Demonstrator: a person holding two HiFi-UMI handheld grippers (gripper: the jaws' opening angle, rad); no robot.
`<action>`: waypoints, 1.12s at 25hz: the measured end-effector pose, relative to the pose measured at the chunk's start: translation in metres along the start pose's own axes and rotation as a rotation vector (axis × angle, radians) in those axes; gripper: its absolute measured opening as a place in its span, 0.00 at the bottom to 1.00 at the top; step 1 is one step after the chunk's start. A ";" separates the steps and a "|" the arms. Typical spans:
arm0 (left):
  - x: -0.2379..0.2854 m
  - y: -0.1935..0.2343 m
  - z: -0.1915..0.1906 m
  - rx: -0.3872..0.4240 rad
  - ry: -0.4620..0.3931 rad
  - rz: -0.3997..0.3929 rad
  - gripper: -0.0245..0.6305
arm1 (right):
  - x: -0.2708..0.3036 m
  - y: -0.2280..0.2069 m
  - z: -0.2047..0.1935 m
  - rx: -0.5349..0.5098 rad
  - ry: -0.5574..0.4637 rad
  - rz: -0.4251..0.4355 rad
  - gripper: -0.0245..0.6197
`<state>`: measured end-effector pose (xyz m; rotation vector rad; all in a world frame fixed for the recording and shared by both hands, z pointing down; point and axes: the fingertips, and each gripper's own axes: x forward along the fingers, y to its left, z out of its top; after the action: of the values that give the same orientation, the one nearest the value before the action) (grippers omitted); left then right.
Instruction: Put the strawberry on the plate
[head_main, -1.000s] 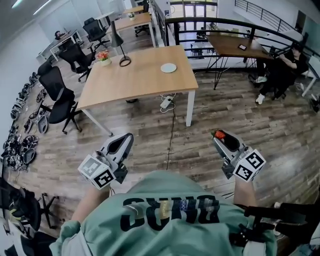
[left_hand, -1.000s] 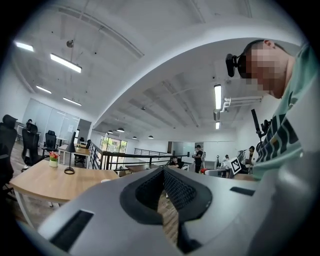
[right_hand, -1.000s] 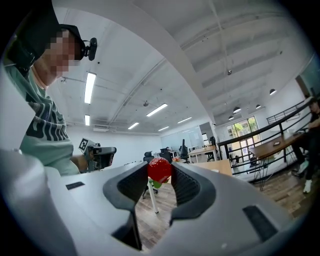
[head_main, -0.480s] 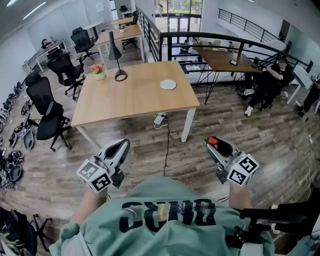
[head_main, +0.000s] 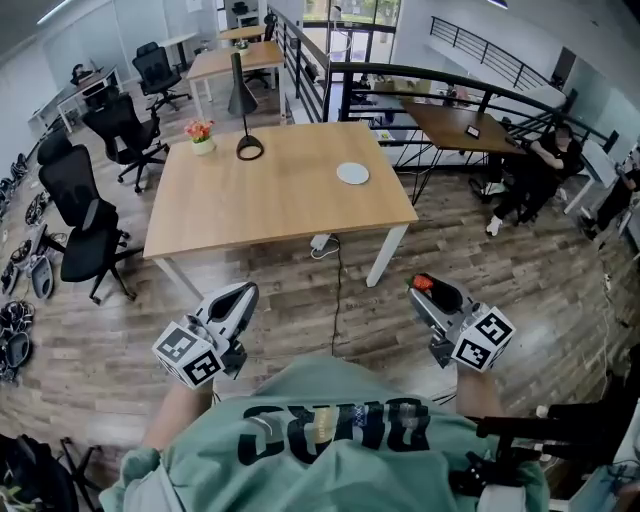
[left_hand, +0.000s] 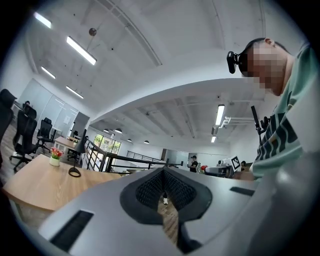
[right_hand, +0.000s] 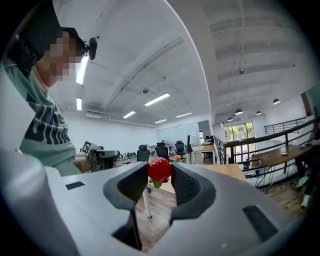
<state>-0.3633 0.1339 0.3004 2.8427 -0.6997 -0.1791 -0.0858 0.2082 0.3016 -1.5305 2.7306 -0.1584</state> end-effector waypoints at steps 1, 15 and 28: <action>-0.001 0.008 -0.002 -0.008 -0.001 0.000 0.04 | 0.008 0.001 0.000 -0.003 0.005 0.002 0.27; 0.066 0.048 -0.025 -0.038 0.046 0.016 0.04 | 0.052 -0.071 -0.014 0.040 0.027 0.049 0.27; 0.224 -0.007 -0.035 -0.005 0.057 0.142 0.04 | 0.038 -0.257 -0.010 0.065 -0.018 0.191 0.27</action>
<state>-0.1572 0.0407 0.3172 2.7677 -0.8829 -0.0766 0.1122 0.0436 0.3369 -1.2409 2.8070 -0.2265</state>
